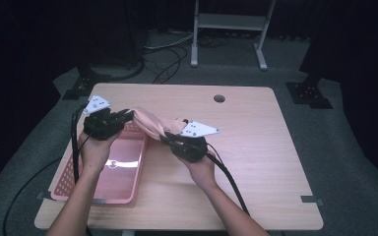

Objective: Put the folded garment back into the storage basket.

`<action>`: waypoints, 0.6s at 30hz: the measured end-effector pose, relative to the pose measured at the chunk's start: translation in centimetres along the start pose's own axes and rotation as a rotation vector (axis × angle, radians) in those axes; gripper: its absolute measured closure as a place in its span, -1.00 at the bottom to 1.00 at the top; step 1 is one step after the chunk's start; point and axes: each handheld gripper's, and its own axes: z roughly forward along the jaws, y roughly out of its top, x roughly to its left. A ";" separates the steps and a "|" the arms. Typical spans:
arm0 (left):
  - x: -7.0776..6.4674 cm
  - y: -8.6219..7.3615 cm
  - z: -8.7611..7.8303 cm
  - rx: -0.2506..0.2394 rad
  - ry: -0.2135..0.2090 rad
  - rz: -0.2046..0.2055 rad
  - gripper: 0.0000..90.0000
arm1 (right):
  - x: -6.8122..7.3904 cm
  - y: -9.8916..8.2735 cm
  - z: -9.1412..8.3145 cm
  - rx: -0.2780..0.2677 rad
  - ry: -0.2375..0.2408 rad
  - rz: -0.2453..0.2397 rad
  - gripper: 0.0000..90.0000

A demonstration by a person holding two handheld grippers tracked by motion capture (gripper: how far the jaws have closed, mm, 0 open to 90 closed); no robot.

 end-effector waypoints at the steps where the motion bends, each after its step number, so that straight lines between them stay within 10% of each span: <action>1: 0.2 0.0 -0.1 -0.003 0.002 -0.003 0.76 | 0.1 0.1 0.2 0.001 0.004 0.002 0.79; 18: 2.5 -0.7 -2.9 -0.024 0.060 -0.026 0.76 | 1.8 1.5 3.2 -0.003 0.052 -0.023 0.79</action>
